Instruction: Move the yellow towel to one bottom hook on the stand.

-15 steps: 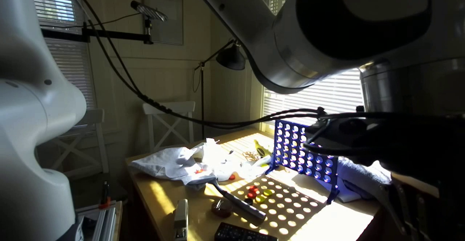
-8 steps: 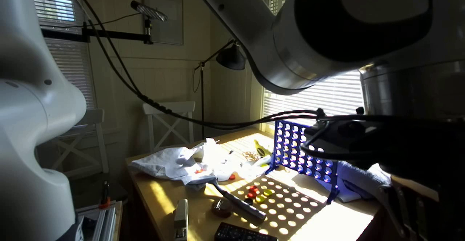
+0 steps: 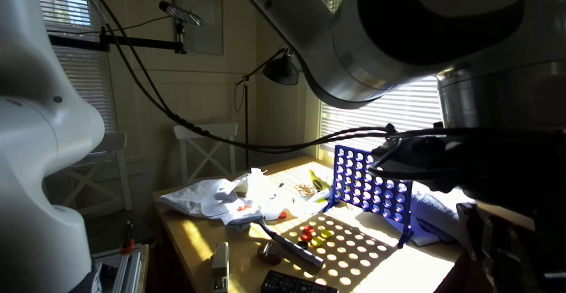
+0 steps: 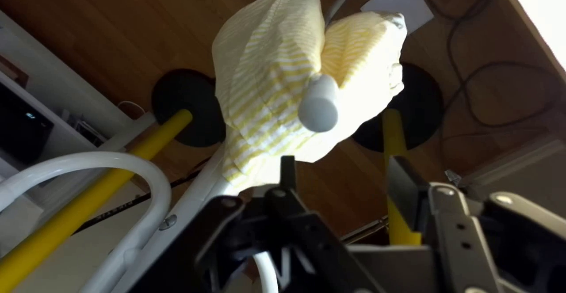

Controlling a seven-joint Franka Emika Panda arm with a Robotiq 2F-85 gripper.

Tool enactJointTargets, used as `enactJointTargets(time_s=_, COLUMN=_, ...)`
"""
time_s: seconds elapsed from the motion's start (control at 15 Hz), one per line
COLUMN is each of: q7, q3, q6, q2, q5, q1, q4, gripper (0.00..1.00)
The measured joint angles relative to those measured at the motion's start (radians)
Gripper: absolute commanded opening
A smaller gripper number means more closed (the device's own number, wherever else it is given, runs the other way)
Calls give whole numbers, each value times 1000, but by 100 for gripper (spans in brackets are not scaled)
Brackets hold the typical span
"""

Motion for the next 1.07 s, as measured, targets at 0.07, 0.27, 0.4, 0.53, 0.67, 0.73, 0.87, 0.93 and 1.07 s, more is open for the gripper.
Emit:
enactJointTargets(time_s=0.07, q7=0, q3=0, q6=0, q2=-5, q5=2, q1=4, q4=0, gripper=95)
enactJointTargets(time_s=0.27, q7=0, q3=4, q6=0, q2=-20, q5=9, q1=16, q4=0, gripper=100)
enactJointTargets(time_s=0.4, q7=0, q3=11, q6=0, q2=-28, q5=19, q1=23, q4=0, gripper=100)
enactJointTargets(time_s=0.53, q7=17, q3=19, q6=0, q2=-36, q5=23, q1=31, q4=-1, gripper=100)
enactJointTargets(time_s=0.67, q7=53, q3=32, q6=-2, q2=-47, q5=23, q1=37, q4=-2, gripper=100)
enactJointTargets(time_s=0.73, q7=74, q3=40, q6=-8, q2=-55, q5=23, q1=42, q4=-2, gripper=100)
enactJointTargets(time_s=0.87, q7=113, q3=60, q6=-31, q2=-77, q5=23, q1=50, q4=-6, gripper=100)
enactJointTargets(time_s=0.93, q7=134, q3=70, q6=-49, q2=-92, q5=23, q1=55, q4=-8, gripper=100)
enactJointTargets(time_s=1.07, q7=194, q3=98, q6=-101, q2=-128, q5=22, q1=59, q4=-14, gripper=100)
